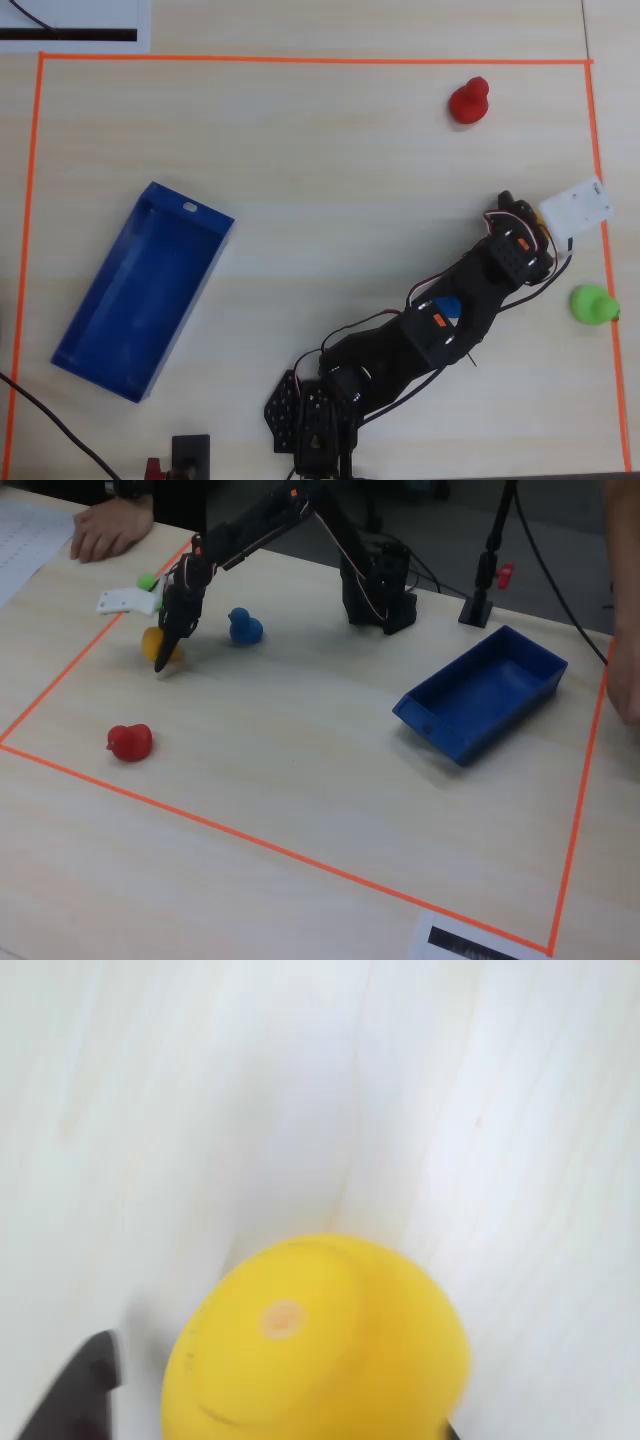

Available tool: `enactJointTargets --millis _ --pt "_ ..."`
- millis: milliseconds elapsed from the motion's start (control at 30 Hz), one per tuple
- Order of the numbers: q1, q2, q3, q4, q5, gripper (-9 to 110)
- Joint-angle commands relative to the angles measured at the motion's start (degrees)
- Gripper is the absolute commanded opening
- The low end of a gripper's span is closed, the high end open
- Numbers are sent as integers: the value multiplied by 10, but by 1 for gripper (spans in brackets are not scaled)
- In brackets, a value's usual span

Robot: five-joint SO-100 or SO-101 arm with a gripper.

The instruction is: Grasp yellow duck and put it into box.

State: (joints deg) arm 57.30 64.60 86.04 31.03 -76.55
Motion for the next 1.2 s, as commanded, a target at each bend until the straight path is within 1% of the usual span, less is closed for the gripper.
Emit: enactJointTargets --millis 0,267,500,667,800,933,1167 --pt "-12 9 -38 1 7 0" --pt "-22 25 -30 22 4 0" --pt "-40 65 -46 63 54 0" --pt "-74 161 -47 147 87 0" --pt "-125 267 -34 243 107 0" --pt "-179 390 39 320 111 0" --pt "-258 650 292 422 87 0"
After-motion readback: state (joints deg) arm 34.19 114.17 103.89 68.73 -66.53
